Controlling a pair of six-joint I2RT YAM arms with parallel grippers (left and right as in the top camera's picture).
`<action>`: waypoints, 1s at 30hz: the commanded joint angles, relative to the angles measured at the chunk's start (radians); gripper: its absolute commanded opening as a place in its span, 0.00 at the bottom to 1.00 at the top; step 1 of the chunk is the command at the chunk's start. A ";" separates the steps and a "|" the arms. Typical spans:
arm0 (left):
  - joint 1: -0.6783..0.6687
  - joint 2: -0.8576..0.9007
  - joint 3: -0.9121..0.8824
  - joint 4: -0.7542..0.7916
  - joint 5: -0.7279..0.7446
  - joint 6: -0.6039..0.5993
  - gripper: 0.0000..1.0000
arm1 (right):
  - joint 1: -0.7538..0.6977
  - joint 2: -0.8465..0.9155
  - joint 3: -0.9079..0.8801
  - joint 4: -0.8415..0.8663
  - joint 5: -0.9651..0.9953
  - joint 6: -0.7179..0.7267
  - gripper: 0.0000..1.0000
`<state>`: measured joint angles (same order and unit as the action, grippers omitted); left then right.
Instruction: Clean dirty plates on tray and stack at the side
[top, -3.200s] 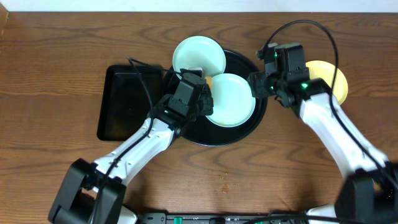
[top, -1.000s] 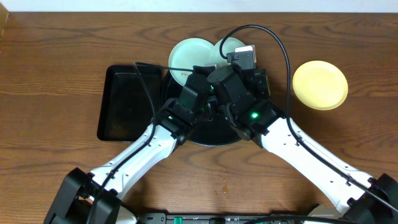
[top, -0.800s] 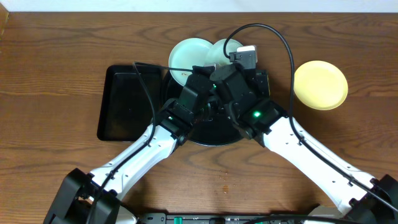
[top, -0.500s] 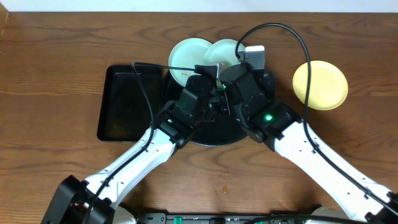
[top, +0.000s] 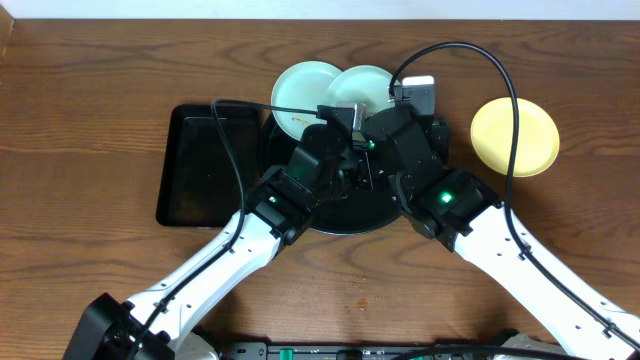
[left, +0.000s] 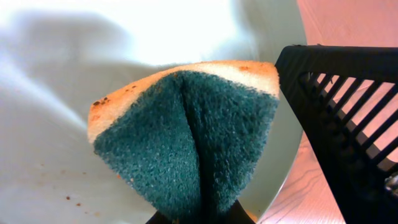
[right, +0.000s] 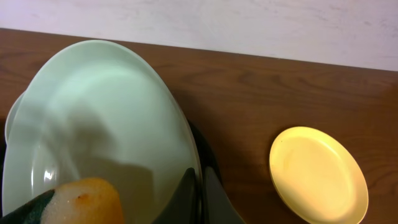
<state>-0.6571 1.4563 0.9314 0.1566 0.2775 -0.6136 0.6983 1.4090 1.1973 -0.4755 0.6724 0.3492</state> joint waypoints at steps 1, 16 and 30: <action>0.023 0.093 0.000 -0.028 -0.174 0.019 0.08 | 0.050 -0.085 0.029 0.016 -0.177 0.039 0.01; 0.068 0.112 0.000 -0.043 -0.220 0.026 0.08 | 0.049 -0.195 0.029 0.013 -0.211 0.039 0.01; 0.094 0.109 0.000 -0.047 -0.218 0.101 0.08 | 0.003 -0.188 0.028 -0.059 -0.213 0.009 0.04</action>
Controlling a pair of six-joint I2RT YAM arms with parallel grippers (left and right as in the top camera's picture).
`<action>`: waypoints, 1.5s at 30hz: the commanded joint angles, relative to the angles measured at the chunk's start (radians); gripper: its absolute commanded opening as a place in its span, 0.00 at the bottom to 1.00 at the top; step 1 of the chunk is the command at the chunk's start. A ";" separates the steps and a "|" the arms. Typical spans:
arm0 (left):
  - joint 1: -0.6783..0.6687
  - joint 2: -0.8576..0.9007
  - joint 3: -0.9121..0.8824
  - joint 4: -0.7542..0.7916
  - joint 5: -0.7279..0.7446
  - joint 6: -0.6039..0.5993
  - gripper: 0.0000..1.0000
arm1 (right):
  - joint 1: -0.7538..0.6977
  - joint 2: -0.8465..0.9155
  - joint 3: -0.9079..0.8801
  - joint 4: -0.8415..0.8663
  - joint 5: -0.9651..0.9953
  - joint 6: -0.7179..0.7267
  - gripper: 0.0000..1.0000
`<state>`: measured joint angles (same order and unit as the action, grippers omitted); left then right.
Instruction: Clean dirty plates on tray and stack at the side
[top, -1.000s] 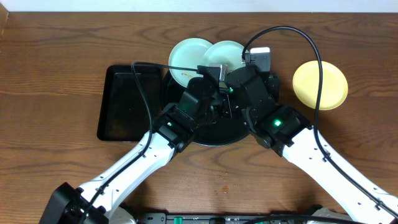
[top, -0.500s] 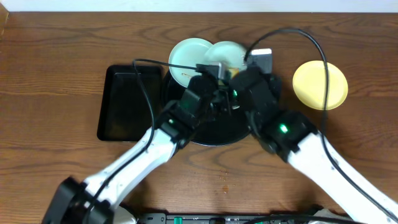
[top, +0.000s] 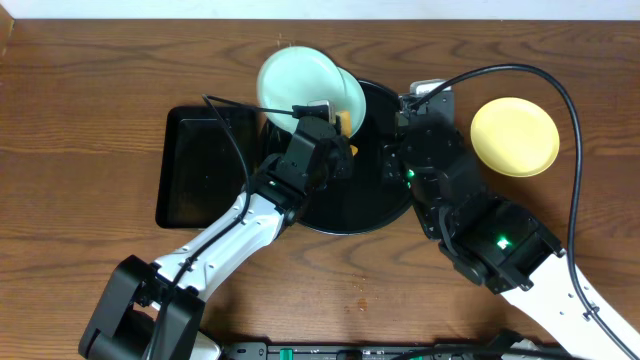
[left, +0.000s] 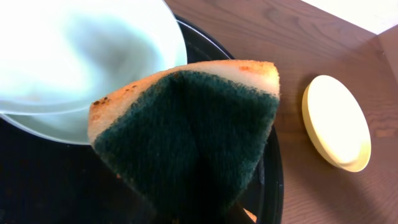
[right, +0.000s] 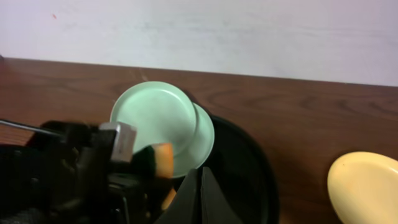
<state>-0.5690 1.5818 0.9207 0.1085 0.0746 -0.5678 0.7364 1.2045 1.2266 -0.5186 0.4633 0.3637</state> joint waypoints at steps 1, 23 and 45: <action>0.006 -0.021 0.011 -0.001 -0.015 0.074 0.08 | -0.053 0.026 -0.001 -0.019 -0.023 -0.007 0.11; 0.353 -0.235 0.240 -0.695 0.116 0.119 0.14 | -0.417 0.523 0.208 -0.001 -0.748 -0.299 0.75; 0.391 -0.235 0.236 -0.838 0.090 0.123 0.69 | -0.404 0.966 0.214 0.555 -0.609 -0.298 0.43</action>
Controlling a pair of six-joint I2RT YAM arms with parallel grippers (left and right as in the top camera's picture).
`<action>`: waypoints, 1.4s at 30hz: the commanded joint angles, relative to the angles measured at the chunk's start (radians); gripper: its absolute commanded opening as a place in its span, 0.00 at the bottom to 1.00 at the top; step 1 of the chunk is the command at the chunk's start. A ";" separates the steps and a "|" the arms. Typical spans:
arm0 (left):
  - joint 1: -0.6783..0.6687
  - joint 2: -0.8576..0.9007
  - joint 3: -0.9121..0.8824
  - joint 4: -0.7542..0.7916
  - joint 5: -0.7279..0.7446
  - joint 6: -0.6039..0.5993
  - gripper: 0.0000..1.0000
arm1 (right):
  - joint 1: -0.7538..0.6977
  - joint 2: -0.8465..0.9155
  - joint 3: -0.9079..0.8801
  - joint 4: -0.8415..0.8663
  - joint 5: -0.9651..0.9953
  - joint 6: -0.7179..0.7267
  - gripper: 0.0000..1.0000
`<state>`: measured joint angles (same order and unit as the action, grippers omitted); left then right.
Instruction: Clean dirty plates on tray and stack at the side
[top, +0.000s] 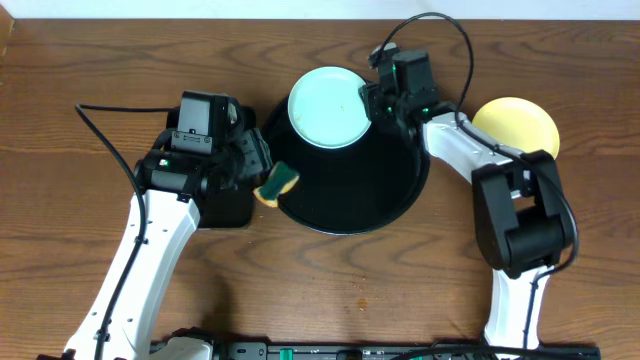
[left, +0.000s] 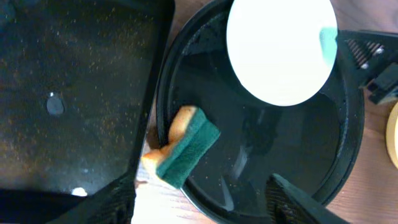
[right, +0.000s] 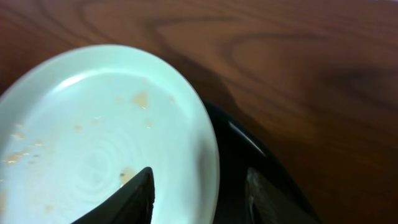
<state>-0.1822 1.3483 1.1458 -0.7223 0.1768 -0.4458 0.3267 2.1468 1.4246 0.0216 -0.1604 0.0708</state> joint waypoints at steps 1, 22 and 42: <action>0.004 -0.002 0.010 -0.008 -0.012 0.000 0.71 | 0.006 0.031 0.016 0.022 0.014 -0.005 0.41; 0.004 -0.002 0.010 -0.007 -0.013 0.001 0.83 | 0.024 0.066 0.015 0.073 0.075 -0.005 0.15; 0.004 -0.002 0.010 -0.007 -0.012 0.001 0.89 | 0.040 0.052 0.016 0.106 0.075 -0.006 0.01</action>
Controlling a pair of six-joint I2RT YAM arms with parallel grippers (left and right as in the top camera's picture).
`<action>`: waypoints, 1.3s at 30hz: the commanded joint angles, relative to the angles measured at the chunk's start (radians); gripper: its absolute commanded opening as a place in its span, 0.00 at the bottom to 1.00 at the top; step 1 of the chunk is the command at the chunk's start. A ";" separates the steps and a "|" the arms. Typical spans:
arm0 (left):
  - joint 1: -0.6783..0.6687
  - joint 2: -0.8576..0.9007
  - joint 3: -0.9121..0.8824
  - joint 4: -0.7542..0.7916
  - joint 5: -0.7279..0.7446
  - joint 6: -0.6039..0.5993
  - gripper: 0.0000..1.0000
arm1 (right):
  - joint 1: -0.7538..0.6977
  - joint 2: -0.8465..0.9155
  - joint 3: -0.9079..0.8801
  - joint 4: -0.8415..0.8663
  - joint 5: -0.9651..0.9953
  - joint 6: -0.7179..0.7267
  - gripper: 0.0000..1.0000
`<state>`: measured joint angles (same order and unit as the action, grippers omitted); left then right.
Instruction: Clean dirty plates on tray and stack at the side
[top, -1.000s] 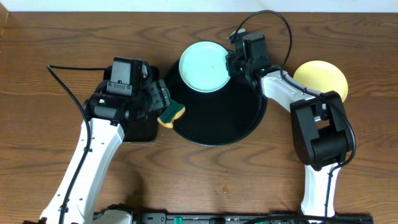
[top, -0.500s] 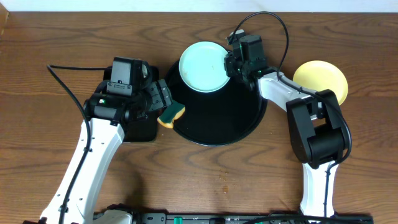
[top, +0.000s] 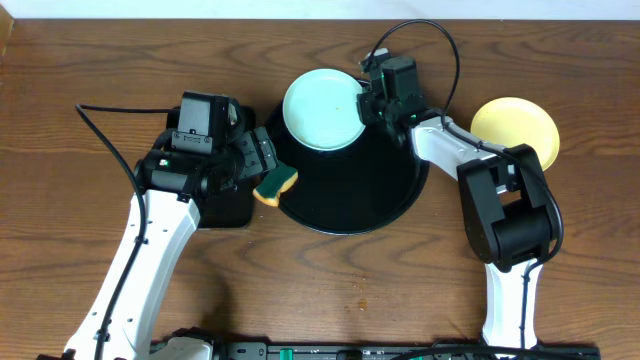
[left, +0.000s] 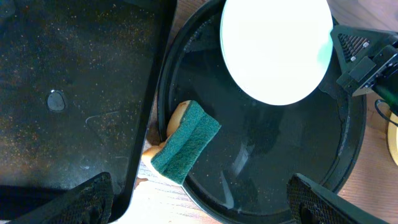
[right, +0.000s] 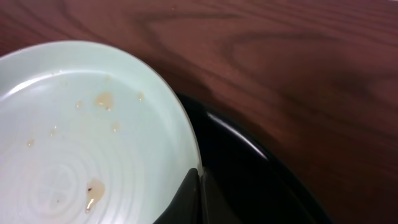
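A pale green plate (top: 320, 110) with food smears (right: 93, 143) lies on the far part of the round black tray (top: 350, 195). My right gripper (top: 368, 103) is shut on the plate's right rim (right: 198, 186). A sponge (top: 276, 182), green side up (left: 186, 142), rests on the round tray's left rim. My left gripper (top: 258, 158) hovers above it, wide open and empty (left: 202, 202).
A black rectangular tray (left: 74, 81) lies left of the round one, mostly under my left arm in the overhead view. A yellow plate (top: 515, 135) sits on the wooden table at the right. Cables loop above both arms.
My right gripper, then open round the plate's rim, is now shut on it, and the plate sits slightly further left. My left gripper's fingers stand wider apart. The sponge lies flatter.
First my left gripper held the sponge against a tilted plate that my right gripper held over the tray. Then the left still held the sponge beside the plates and the right was withdrawn, shut. Later the sponge lay on the tray rim, both grippers open. Now the right grips the plate.
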<state>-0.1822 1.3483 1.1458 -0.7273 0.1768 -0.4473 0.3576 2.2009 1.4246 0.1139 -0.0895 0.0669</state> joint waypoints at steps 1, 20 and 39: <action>0.004 -0.002 0.010 -0.002 -0.012 0.002 0.89 | 0.010 -0.018 0.016 0.022 0.004 -0.002 0.01; 0.004 -0.002 0.010 -0.002 -0.013 0.002 0.89 | 0.129 -0.162 0.015 -0.473 -0.205 0.571 0.23; 0.004 -0.002 0.010 -0.002 -0.012 0.002 0.90 | 0.285 -0.162 0.014 -0.412 0.150 1.114 0.99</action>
<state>-0.1814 1.3483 1.1458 -0.7284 0.1764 -0.4473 0.6491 2.0449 1.4307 -0.3080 0.0216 1.1122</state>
